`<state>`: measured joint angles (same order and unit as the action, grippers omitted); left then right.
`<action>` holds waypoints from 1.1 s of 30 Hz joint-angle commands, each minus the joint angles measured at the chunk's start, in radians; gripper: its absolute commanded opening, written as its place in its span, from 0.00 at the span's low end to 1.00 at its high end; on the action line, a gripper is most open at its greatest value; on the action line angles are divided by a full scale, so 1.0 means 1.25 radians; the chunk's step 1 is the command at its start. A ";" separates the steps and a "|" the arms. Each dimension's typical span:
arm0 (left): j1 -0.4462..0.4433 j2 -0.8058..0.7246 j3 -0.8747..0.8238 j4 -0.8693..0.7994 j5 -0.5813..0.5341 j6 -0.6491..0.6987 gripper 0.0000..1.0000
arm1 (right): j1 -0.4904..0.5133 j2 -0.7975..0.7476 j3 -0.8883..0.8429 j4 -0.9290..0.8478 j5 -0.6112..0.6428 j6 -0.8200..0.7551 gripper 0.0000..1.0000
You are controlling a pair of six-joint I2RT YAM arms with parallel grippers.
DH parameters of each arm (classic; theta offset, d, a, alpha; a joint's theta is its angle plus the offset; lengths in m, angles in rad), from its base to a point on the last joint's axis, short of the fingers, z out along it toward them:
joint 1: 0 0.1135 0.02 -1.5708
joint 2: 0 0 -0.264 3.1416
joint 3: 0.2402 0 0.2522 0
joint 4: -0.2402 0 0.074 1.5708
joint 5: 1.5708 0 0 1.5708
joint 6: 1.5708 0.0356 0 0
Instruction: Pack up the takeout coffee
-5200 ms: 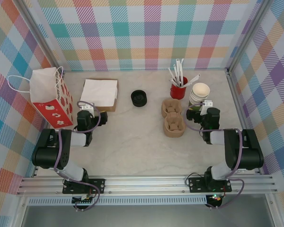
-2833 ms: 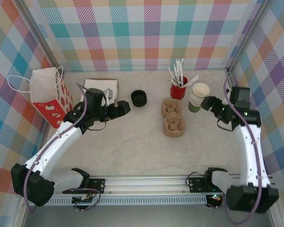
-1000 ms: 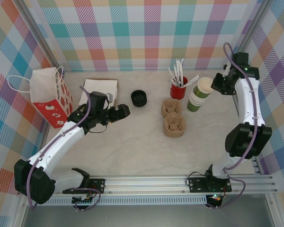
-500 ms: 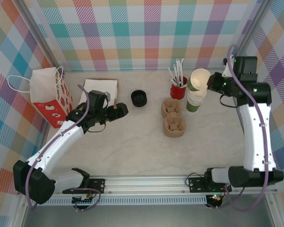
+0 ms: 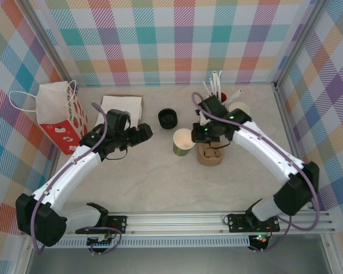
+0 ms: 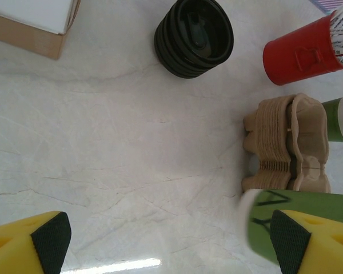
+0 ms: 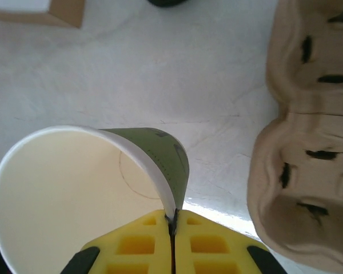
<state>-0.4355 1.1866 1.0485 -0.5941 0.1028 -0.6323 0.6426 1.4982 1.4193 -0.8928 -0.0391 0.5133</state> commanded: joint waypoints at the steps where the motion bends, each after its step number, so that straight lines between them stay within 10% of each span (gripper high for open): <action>1: -0.005 -0.024 0.026 -0.030 -0.017 -0.006 0.91 | 0.025 0.047 0.001 0.061 0.042 0.019 0.09; 15: -0.005 -0.020 0.031 -0.036 -0.014 -0.006 0.89 | 0.067 0.209 -0.009 0.120 0.028 0.008 0.12; 33: 0.047 0.206 0.222 -0.075 0.066 0.015 0.88 | 0.067 -0.051 -0.056 0.037 0.140 0.027 0.58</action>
<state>-0.4057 1.3781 1.2488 -0.6464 0.1555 -0.6365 0.7200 1.5215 1.3777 -0.7959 0.0734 0.5388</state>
